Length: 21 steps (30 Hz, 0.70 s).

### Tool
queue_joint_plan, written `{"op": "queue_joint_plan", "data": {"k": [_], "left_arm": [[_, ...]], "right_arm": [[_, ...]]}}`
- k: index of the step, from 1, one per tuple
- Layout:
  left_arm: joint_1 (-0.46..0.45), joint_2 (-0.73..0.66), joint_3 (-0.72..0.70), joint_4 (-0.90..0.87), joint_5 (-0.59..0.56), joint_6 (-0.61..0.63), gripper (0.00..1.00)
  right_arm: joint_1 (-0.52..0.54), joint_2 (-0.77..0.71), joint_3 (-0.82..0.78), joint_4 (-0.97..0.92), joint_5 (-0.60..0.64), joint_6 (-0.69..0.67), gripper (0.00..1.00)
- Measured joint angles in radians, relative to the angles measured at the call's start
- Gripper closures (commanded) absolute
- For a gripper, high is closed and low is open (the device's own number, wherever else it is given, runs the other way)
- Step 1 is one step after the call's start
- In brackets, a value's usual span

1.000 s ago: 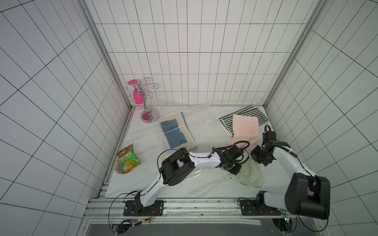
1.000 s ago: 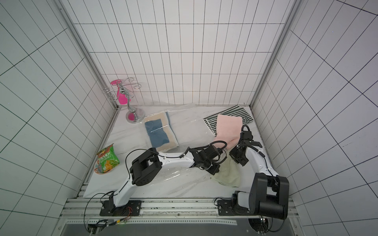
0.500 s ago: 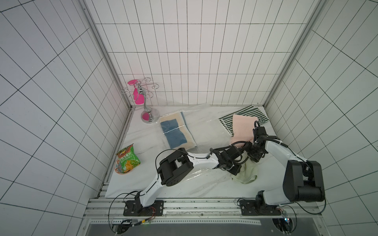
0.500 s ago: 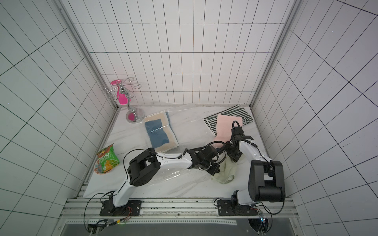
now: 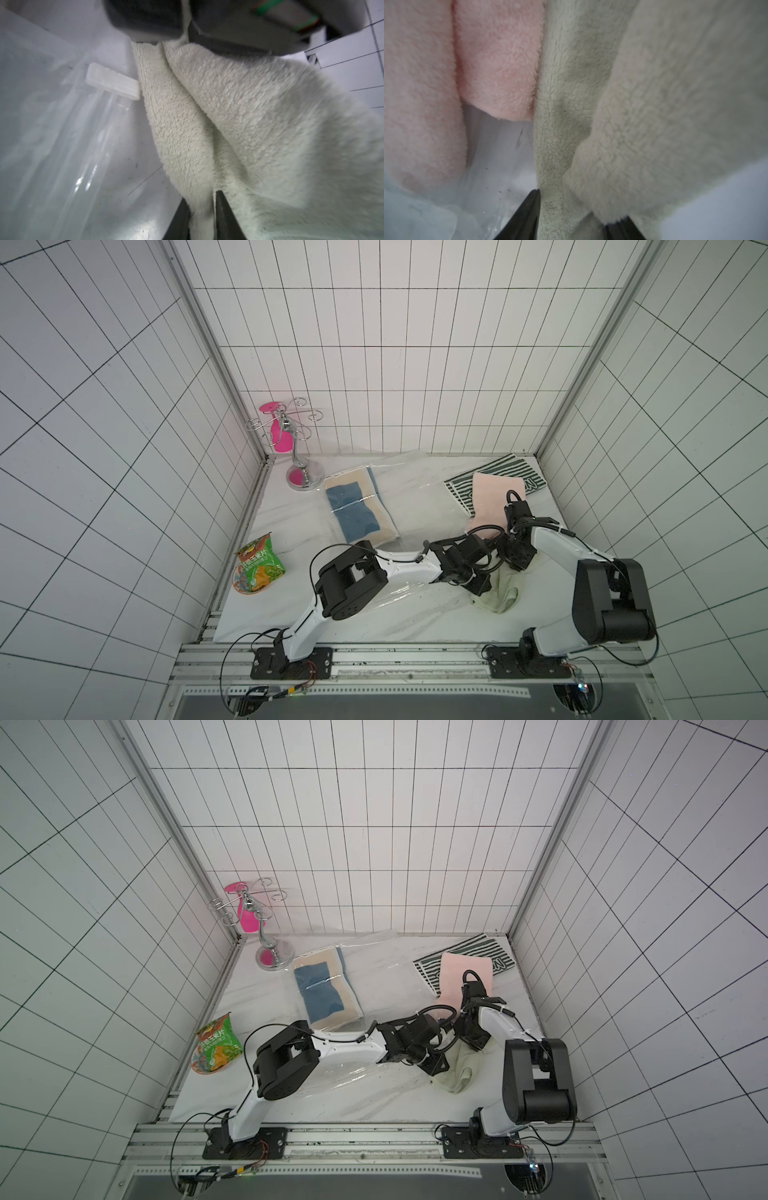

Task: Place the folded towel into the vacuum bag
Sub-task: Adjust the towel at the center of the board.

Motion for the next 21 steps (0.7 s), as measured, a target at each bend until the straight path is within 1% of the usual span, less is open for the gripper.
{"op": "queue_joint_plan", "data": {"k": [5, 7, 8, 11, 13, 14, 15, 18, 19, 21], "left_arm": [[0.0, -0.077, -0.003, -0.016, 0.021, -0.005, 0.62], [0.0, -0.107, -0.003, -0.045, 0.026, -0.002, 0.59], [0.0, -0.122, -0.003, -0.063, 0.026, 0.002, 0.57], [0.002, -0.199, -0.031, -0.125, 0.019, 0.013, 0.52], [0.007, -0.28, -0.066, -0.173, 0.004, 0.026, 0.47], [0.013, -0.323, -0.086, -0.192, -0.008, 0.034, 0.45], [0.022, -0.371, -0.109, -0.214, -0.025, 0.046, 0.42], [0.063, -0.491, -0.172, -0.271, -0.104, 0.09, 0.35], [0.076, -0.518, -0.19, -0.291, -0.139, 0.111, 0.31], [0.092, -0.542, -0.209, -0.34, -0.205, 0.144, 0.25]], "right_arm": [[-0.019, -0.021, -0.03, 0.026, -0.006, -0.011, 0.72], [-0.035, -0.031, -0.041, 0.029, -0.014, -0.02, 0.85], [-0.044, -0.04, -0.048, 0.033, -0.018, -0.023, 0.86], [-0.068, -0.084, -0.076, 0.055, -0.047, -0.026, 0.87], [-0.074, -0.112, -0.091, 0.063, -0.059, -0.03, 0.87], [-0.077, -0.124, -0.096, 0.061, -0.061, -0.032, 0.84], [-0.078, -0.14, -0.102, 0.056, -0.061, -0.036, 0.76], [-0.081, -0.166, -0.109, 0.029, -0.057, -0.048, 0.44], [-0.083, -0.159, -0.109, 0.024, -0.056, -0.053, 0.37], [-0.084, -0.129, -0.092, 0.007, -0.053, -0.059, 0.3]]}}
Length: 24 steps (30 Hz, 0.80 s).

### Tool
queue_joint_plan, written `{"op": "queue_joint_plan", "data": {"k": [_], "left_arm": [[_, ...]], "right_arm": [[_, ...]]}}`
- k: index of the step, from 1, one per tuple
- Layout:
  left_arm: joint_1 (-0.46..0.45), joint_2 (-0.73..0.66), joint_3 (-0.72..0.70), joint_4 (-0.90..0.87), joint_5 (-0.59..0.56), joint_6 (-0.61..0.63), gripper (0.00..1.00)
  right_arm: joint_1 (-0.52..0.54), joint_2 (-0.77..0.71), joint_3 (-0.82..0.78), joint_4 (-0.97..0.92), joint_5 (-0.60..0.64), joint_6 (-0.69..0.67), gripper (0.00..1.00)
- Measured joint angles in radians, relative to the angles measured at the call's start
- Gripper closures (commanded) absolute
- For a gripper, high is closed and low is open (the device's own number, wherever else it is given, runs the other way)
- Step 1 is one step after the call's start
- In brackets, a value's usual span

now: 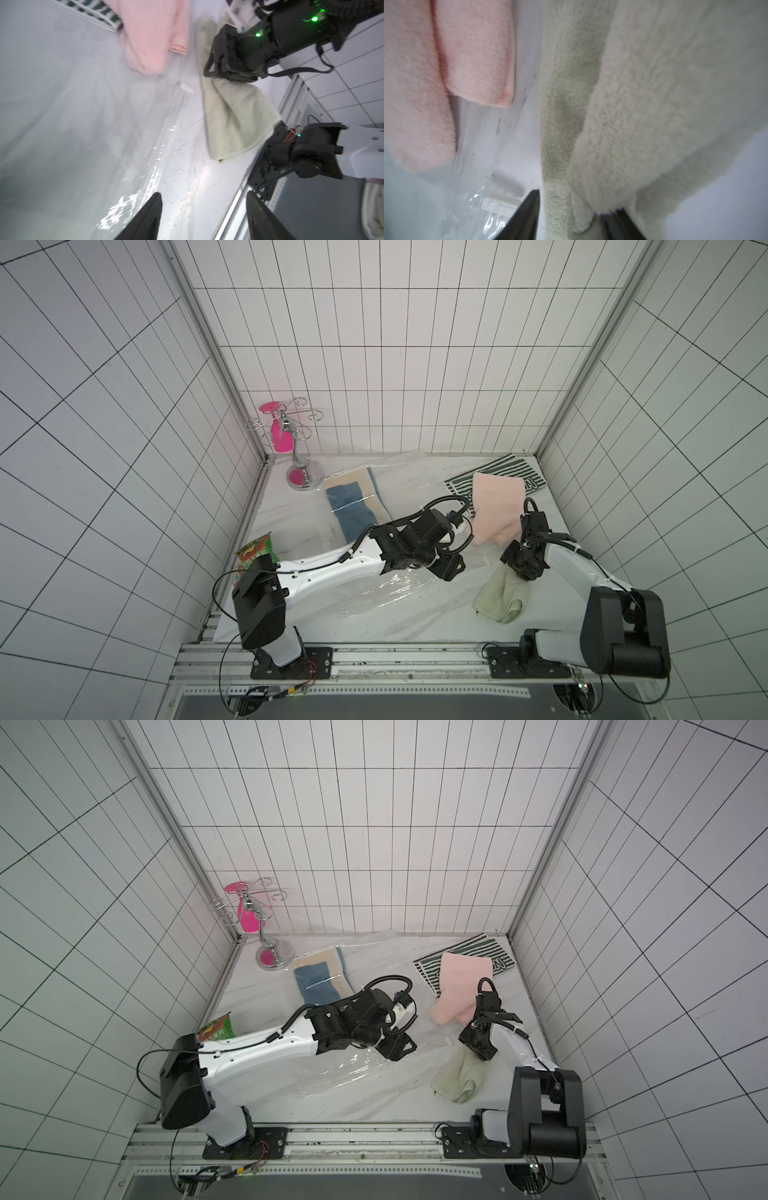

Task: Place the folded towel into the vacuum bag
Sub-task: Adjust the towel at the center of the board.

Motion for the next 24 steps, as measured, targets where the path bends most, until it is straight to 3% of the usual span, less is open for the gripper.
{"op": "queue_joint_plan", "data": {"k": [6, 13, 17, 24], "left_arm": [[-0.039, 0.003, -0.068, -0.13, -0.185, 0.096, 0.02], [-0.088, 0.018, -0.167, -0.139, -0.337, 0.169, 0.02], [-0.117, 0.076, -0.167, -0.125, -0.462, 0.203, 0.02], [-0.154, 0.146, -0.162, -0.1, -0.558, 0.227, 0.02]], "right_arm": [[0.0, 0.054, 0.047, -0.025, 0.007, 0.008, 0.23], [-0.001, 0.135, 0.084, -0.067, 0.014, 0.026, 0.41], [-0.001, 0.137, 0.084, -0.071, 0.022, 0.029, 0.42], [-0.006, 0.14, 0.084, -0.072, 0.017, 0.029, 0.42]]}}
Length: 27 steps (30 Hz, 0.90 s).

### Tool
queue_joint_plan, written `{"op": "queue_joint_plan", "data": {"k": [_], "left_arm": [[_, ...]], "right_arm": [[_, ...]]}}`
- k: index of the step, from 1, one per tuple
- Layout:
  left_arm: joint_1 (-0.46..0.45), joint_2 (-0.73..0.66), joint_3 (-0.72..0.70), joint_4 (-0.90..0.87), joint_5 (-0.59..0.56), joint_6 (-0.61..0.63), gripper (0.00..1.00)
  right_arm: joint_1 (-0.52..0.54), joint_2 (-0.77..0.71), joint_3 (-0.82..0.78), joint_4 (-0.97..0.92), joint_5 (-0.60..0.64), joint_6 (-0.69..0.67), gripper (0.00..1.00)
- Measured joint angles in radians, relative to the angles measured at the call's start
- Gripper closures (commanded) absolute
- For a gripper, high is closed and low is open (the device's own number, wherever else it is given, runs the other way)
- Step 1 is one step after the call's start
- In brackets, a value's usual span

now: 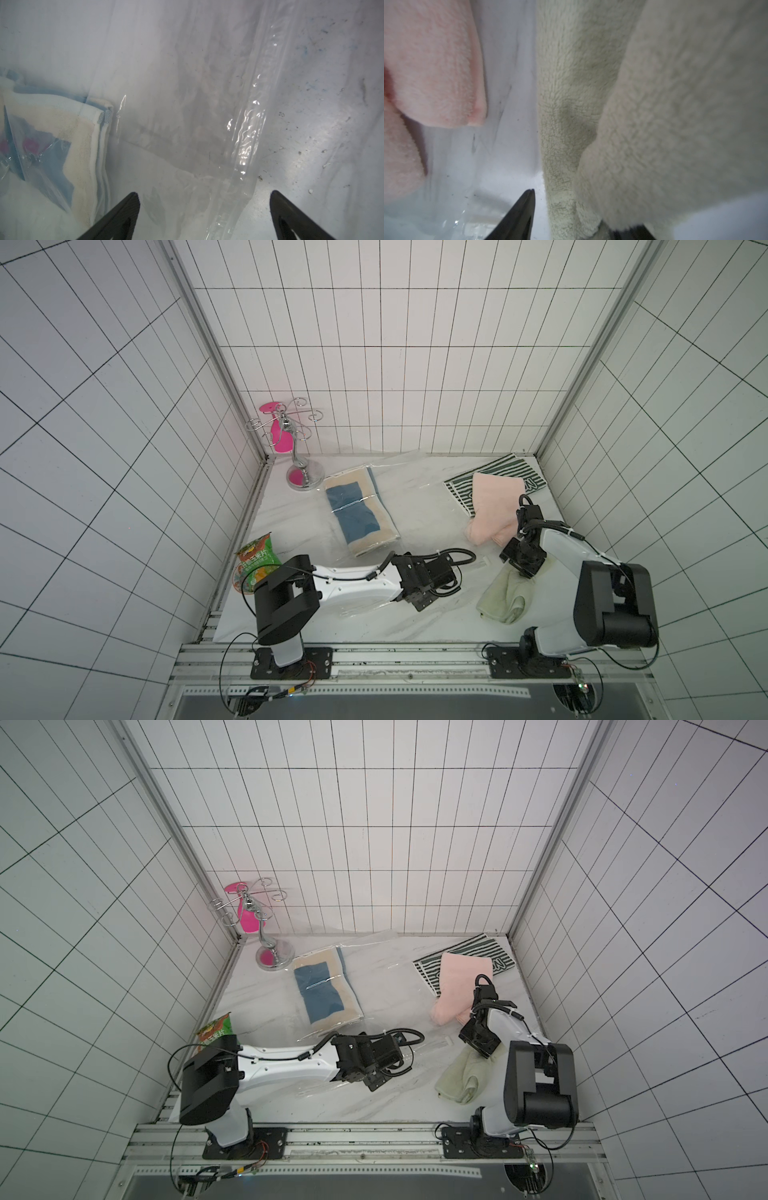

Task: Place the folded towel into the vacuum bag
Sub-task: Adjust the towel at the center of the board, then open the vacuum bag at the center of the board.

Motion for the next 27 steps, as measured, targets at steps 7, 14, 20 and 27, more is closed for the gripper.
{"op": "queue_joint_plan", "data": {"k": [7, 14, 20, 27], "left_arm": [[-0.009, 0.098, 0.021, 0.019, -0.118, -0.003, 0.02], [-0.01, 0.105, 0.024, 0.053, -0.229, -0.007, 0.25], [-0.008, 0.072, 0.023, 0.077, -0.265, 0.017, 0.83], [0.063, -0.016, 0.03, 0.037, -0.191, 0.027, 1.0]], "right_arm": [[-0.008, 0.0, 0.0, 0.001, -0.011, 0.0, 0.41], [-0.016, -0.002, -0.001, 0.002, -0.021, -0.007, 0.43], [-0.034, -0.002, -0.007, -0.004, -0.019, -0.019, 0.7], [-0.061, -0.053, -0.058, 0.068, -0.067, -0.023, 1.0]]}}
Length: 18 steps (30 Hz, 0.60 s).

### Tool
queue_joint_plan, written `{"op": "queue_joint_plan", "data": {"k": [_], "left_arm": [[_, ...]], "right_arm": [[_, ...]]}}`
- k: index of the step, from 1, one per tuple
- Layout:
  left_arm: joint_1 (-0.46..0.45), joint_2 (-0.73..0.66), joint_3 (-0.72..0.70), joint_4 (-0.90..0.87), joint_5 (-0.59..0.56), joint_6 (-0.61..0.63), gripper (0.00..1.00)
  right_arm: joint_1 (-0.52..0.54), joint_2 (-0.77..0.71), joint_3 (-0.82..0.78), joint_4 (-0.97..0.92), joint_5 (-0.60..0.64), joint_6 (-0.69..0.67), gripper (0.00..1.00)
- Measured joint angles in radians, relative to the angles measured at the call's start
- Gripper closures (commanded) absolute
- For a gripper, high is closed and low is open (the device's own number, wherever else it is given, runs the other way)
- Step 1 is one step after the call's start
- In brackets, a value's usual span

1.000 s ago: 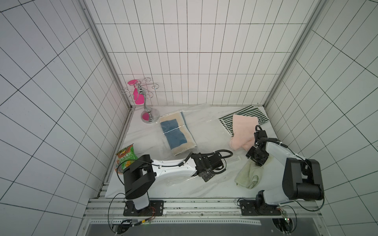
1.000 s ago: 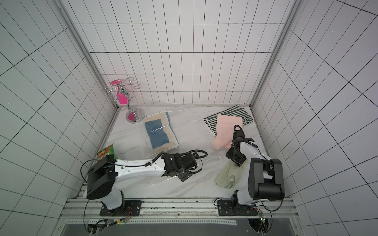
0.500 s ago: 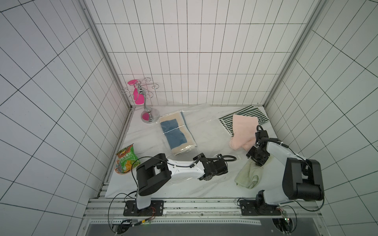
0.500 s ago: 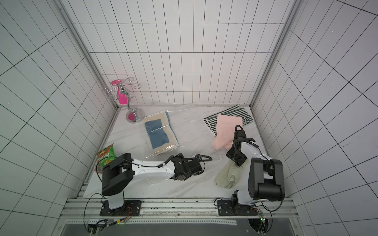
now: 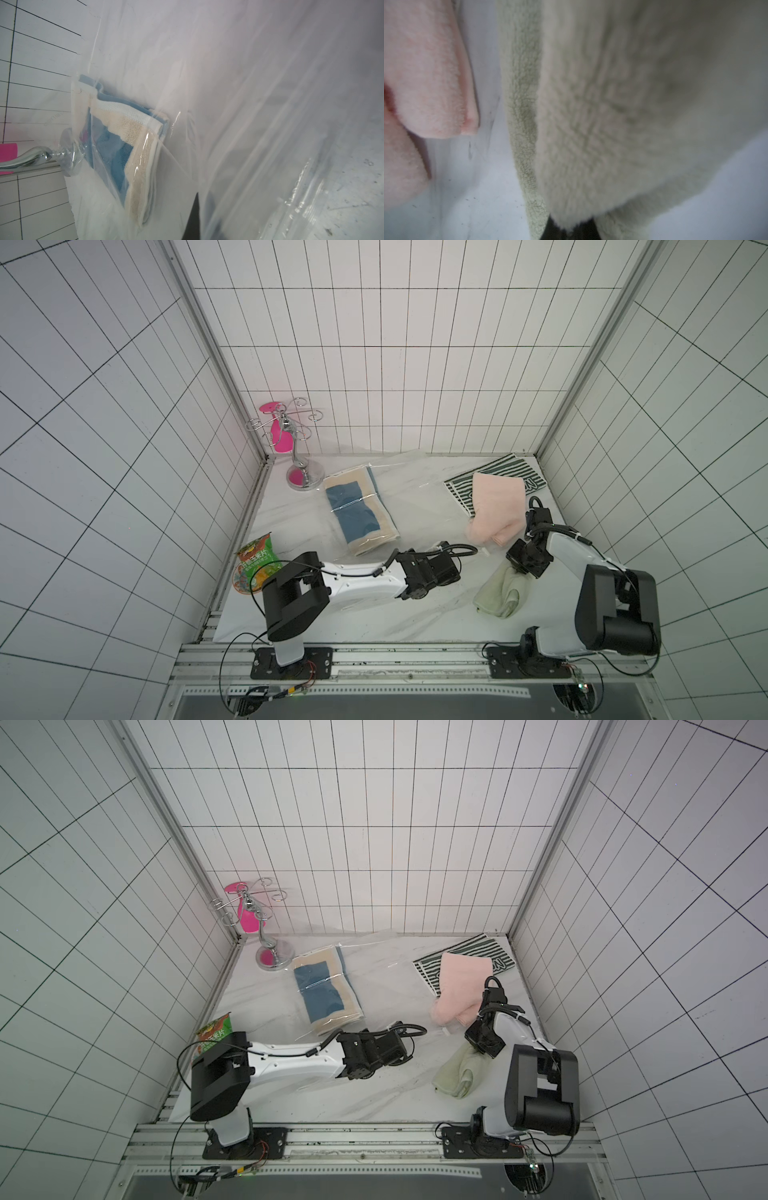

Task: Place the folded towel into the vacuum bag
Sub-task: Open the vacuum bag at the center of the board.

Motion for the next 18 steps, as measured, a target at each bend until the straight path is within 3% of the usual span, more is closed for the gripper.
{"op": "queue_joint_plan", "data": {"k": [7, 18], "left_arm": [[0.165, -0.154, 0.059, -0.021, 0.175, -0.001, 1.0], [0.193, -0.143, 0.12, -0.055, 0.25, 0.0, 1.0]], "right_arm": [[0.042, -0.167, -0.091, 0.087, -0.127, -0.004, 1.0], [0.141, -0.56, -0.103, -0.077, -0.214, -0.063, 1.0]]}}
